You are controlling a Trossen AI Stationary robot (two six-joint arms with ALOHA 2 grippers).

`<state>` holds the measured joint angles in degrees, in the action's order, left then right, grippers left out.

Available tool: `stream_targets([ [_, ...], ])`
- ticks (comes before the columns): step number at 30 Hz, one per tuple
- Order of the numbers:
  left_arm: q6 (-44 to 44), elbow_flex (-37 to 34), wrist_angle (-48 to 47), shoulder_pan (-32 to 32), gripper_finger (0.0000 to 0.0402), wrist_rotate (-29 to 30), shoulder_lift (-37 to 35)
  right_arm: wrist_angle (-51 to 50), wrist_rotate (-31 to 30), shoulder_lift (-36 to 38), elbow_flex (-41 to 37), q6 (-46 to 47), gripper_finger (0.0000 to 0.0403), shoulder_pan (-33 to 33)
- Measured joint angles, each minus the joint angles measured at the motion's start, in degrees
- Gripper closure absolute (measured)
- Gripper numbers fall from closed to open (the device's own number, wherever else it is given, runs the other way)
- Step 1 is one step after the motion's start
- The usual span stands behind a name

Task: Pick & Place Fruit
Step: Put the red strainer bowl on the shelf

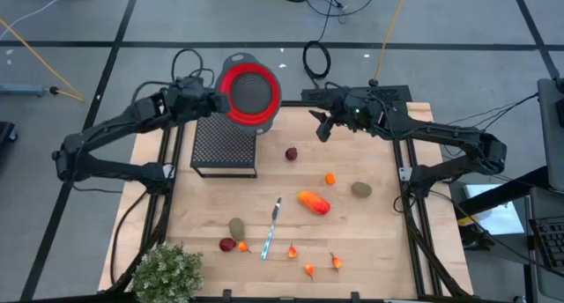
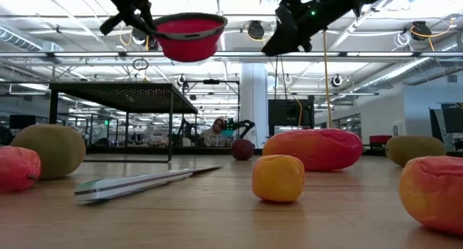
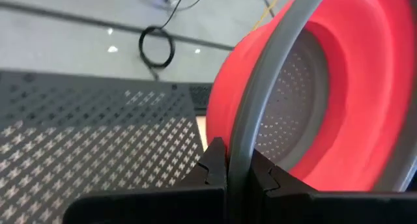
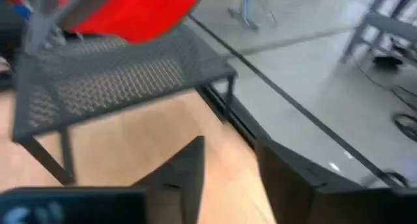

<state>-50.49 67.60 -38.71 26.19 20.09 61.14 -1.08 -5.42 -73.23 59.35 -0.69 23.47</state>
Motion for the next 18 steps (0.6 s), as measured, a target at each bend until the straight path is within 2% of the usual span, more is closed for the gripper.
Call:
stream_targets([
  [7,-5.87,3.39,-7.85,3.88,0.04,-6.72,0.06,6.67,8.24,5.15,-7.39,-1.83,0.0394,2.81],
  [12,-10.14,3.4,-12.22,6.62,0.04,-10.48,0.27,11.94,9.56,10.71,-12.73,-4.29,0.0389,5.3],
  [18,-15.42,3.38,-13.94,8.85,0.04,-11.83,0.79,20.63,16.14,16.6,-19.3,-10.47,0.0401,7.62],
])
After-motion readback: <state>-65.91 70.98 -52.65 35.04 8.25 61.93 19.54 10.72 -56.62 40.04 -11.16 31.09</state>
